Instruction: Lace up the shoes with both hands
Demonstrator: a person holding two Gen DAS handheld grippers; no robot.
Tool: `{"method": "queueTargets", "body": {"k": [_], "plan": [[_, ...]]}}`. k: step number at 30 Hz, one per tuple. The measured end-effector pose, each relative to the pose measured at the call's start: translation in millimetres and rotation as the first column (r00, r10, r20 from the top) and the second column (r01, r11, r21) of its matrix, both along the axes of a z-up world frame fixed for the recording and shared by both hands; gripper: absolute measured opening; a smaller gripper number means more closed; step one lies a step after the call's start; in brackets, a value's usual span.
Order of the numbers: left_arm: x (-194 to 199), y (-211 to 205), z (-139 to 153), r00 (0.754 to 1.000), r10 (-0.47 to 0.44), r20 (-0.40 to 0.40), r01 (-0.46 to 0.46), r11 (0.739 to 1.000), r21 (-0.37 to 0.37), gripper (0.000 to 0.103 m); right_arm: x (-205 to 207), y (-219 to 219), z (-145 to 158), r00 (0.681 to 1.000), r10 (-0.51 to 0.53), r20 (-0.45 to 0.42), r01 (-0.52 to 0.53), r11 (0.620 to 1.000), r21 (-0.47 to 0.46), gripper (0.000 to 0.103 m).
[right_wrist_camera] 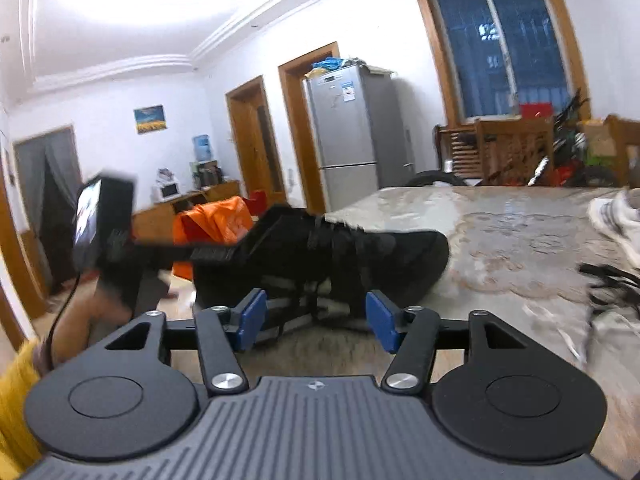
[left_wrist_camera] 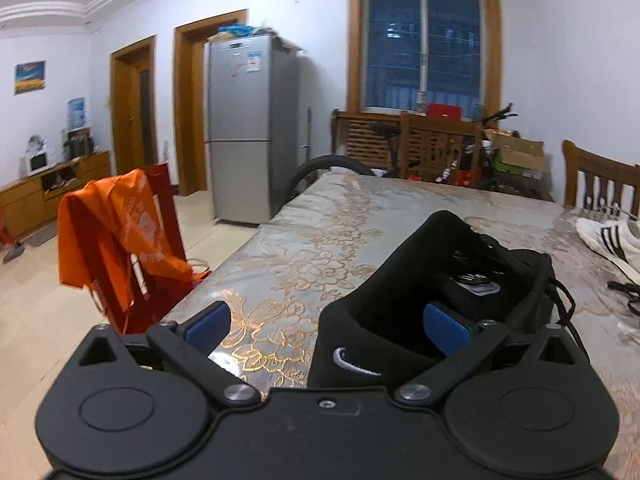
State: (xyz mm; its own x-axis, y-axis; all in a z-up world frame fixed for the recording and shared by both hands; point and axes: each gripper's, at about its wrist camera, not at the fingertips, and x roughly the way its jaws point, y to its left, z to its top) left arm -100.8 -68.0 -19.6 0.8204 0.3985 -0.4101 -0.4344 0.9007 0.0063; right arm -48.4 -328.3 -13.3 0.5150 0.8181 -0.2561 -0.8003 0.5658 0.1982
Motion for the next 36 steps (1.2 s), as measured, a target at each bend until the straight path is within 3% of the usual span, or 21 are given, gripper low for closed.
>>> {"method": "queueTargets", "body": {"k": [5, 6, 12, 16, 20, 25, 31, 34, 36], "plan": [[-1.1, 9.5, 6.8, 0.998, -0.056, 0.003, 0.056, 0.997, -0.046, 0.103, 63.2, 33.4, 12.9, 0.997, 0.045, 0.061, -0.042, 0.998, -0.048, 0.051], [-1.8, 11.0, 10.3, 0.997, -0.074, 0.007, 0.074, 0.996, -0.047, 0.103, 76.4, 40.2, 13.3, 0.997, 0.058, 0.054, -0.055, 0.997, -0.057, 0.047], [9.7, 17.1, 27.5, 0.991, -0.123, -0.06, 0.123, 0.992, -0.001, 0.103, 131.5, 70.5, 0.0, 0.99, 0.137, -0.039, -0.139, 0.989, -0.049, 0.041], [16.6, 17.5, 19.1, 0.987, -0.131, -0.097, 0.133, 0.991, 0.018, 0.103, 139.5, 76.1, -7.8, 0.975, 0.201, -0.099, -0.204, 0.979, -0.023, 0.041], [19.4, 17.6, 14.2, 0.985, -0.135, -0.109, 0.137, 0.99, 0.017, 0.103, 130.7, 79.2, -10.0, 0.976, 0.206, -0.072, -0.211, 0.975, -0.067, 0.037], [21.9, 17.8, 10.1, 0.984, -0.138, -0.116, 0.141, 0.99, 0.012, 0.103, 132.0, 67.5, -3.5, 0.972, 0.225, -0.065, -0.229, 0.972, -0.059, 0.038], [25.9, 17.7, 6.3, 0.982, -0.141, -0.126, 0.142, 0.99, -0.002, 0.103, 138.9, 42.1, 15.2, 0.963, 0.27, 0.011, -0.269, 0.962, -0.047, 0.06], [26.8, 18.4, 5.8, 0.983, -0.137, -0.12, 0.136, 0.991, -0.02, 0.103, 146.3, 44.8, 14.2, 0.968, 0.251, 0.027, -0.245, 0.959, -0.14, 0.06], [26.9, 19.1, 5.9, 0.984, -0.134, -0.114, 0.131, 0.991, -0.032, 0.103, 147.1, 48.6, 9.8, 0.962, 0.271, 0.031, -0.26, 0.946, -0.195, 0.045]]}}
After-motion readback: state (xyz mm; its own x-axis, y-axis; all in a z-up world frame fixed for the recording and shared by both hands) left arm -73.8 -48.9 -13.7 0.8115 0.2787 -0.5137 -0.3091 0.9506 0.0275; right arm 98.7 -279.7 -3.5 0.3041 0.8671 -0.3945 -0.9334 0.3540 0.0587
